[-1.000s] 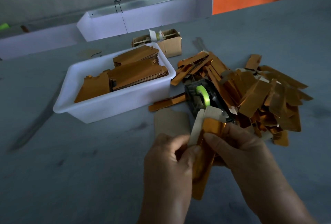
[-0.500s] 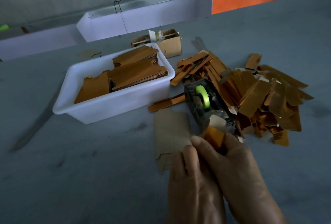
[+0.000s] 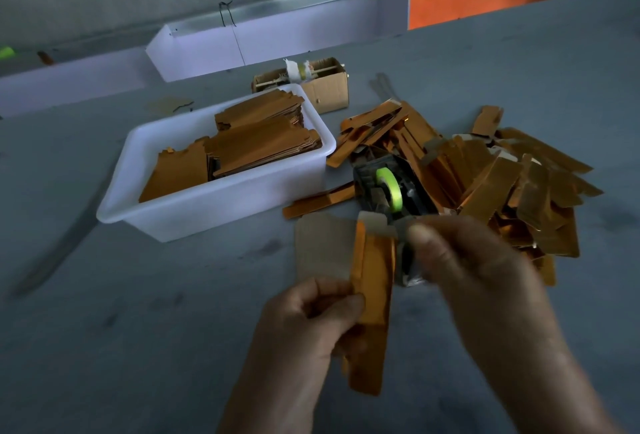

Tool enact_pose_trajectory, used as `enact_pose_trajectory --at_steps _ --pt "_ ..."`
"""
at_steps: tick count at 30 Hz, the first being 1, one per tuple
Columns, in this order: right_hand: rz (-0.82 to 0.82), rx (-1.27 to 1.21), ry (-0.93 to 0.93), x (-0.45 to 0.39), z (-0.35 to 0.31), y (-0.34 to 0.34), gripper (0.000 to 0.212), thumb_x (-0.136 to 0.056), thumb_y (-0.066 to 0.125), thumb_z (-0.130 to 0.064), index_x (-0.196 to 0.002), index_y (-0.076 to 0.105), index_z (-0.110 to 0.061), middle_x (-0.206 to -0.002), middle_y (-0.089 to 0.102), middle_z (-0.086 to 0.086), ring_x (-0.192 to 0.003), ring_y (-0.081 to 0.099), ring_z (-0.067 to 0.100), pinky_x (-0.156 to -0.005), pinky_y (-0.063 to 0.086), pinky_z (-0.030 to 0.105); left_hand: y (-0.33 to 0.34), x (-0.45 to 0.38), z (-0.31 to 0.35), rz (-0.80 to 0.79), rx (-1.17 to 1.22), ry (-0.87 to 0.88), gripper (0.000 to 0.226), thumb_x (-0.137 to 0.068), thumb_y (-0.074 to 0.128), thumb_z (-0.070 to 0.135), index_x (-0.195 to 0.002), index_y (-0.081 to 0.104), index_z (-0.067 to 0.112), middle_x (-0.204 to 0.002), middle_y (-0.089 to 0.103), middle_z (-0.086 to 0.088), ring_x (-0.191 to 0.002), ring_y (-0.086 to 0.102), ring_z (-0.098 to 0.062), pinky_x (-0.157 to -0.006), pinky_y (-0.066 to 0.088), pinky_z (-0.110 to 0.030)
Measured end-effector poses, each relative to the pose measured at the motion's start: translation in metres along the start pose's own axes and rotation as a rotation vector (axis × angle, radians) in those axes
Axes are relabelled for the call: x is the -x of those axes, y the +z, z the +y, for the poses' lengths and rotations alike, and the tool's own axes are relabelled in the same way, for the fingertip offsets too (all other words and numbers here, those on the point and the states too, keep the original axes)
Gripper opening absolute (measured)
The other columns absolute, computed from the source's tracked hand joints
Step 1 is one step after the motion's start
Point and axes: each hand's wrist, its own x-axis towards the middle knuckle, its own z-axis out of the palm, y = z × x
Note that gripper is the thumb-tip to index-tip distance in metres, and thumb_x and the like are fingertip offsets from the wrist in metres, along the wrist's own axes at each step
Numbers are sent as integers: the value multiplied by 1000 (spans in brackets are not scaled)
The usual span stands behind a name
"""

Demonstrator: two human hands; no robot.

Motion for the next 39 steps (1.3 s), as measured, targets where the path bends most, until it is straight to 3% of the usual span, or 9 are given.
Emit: enact_pose_trajectory --at_steps 2,5,8,10,20,26,30,36,39 --pt "120 217 -88 -16 2 -18 33 -77 46 -54 -87 65 -29 -86 59 -6 -73 56 7 -57 36 15 7 -1 4 -18 102 -11 15 -76 69 1 -65 73 11 -64 68 -10 -48 58 -12 -40 44 -17" --pt "70 343 -54 -35 9 -27 14 -87 56 -33 -86 68 -26 -85 62 -4 -75 58 9 -60 41 17 19 -5 10 -55 207 -6 2 -65 70 12 -63 69 12 -59 63 -5 -45 52 -8 -41 41 -14" --pt "10 348 -24 -38 16 -20 8 -87 61 -28 -85 68 -26 -73 57 -18 -64 55 -1 -52 34 9 28 -13 13 -56 247 -9 14 -77 68 6 -66 66 12 -59 61 -4 -45 51 -8 -41 40 -13" --pt "9 346 2 -39 19 -16 11 -85 63 -30 -88 70 -21 -74 60 -15 -66 56 0 -53 35 12 33 -18 12 -65 237 -24 18 -82 67 7 -66 67 14 -58 63 -2 -48 53 -7 -43 41 -13" --pt "-64 254 104 -47 13 -14 17 -84 65 -28 -68 60 -34 -69 61 -13 -66 58 5 -53 39 19 46 -26 5 -90 183 -53 8 -84 68 13 -78 72 16 -72 72 -2 -59 60 -8 -49 43 -14" --pt "69 49 116 -42 17 -2 10 -84 63 -27 -75 61 -28 -108 57 -6 -96 57 13 -76 48 27 46 -24 4 -92 186 -49 6 -85 67 13 -82 72 14 -74 72 -2 -63 62 -8 -51 46 -15" --pt "76 -122 186 -33 20 -5 11 -81 62 -32 -79 67 -22 -110 61 2 -98 60 19 -82 52 39 46 -24 3 -104 186 -54 5 -86 67 13 -84 71 13 -74 72 -2 -66 62 -11 -54 47 -17" --pt "137 260 53 -21 30 -9 19 -80 68 -24 -66 58 -30 -112 51 -8 -100 51 11 -68 38 14 45 -25 5 -121 253 -84 5 -84 67 9 -81 70 11 -71 70 -3 -63 62 -11 -49 47 -14" --pt "142 274 36 -20 33 -5 21 -81 69 -23 -65 57 -31 -113 51 -8 -104 52 15 -69 39 15 44 -24 7 -152 271 -86 6 -83 67 9 -78 69 11 -68 69 -3 -57 61 -8 -46 46 -13"
